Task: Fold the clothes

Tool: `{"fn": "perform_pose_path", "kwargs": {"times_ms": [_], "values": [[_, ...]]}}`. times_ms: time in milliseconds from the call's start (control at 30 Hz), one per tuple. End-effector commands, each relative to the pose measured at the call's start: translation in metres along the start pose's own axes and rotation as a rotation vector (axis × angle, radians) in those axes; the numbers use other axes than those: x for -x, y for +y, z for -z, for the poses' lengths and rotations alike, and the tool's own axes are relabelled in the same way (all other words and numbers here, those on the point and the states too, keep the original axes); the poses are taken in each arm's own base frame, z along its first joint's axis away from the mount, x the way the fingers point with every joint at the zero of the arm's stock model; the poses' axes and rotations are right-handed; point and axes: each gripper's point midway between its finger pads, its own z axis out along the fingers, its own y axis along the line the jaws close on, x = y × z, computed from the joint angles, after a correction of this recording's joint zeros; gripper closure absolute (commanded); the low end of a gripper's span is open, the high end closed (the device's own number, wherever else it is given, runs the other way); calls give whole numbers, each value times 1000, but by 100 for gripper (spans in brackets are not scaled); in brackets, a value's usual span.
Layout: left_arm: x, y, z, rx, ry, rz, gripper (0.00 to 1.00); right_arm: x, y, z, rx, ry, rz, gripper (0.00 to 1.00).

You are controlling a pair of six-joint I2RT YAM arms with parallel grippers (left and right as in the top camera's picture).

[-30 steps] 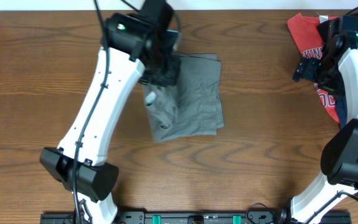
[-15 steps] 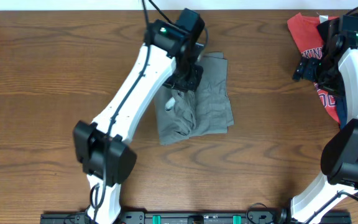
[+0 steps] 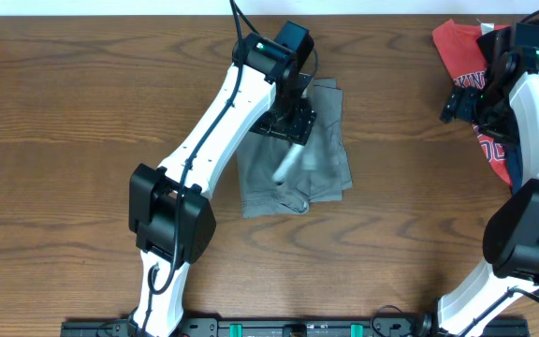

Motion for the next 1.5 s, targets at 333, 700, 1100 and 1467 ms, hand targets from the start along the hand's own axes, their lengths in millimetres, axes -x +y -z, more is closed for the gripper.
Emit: {"fn": "perform_pose_path", "kwargs": {"times_ms": [333,700,1100,1467], "values": [[-4,-3,2,-12,10,2,34,3,0,1,2,-5,-15,1],[-13,-30,-40,-121,77,-24,75,3,0,1,2,-5,-15,1],[-32,-94,-103,-374,88,-126,80,3,0,1,1,-5,-15,1],[-57,-105,-140,-374,113,-154,80,3,0,1,2,-5,-15,1]]}}
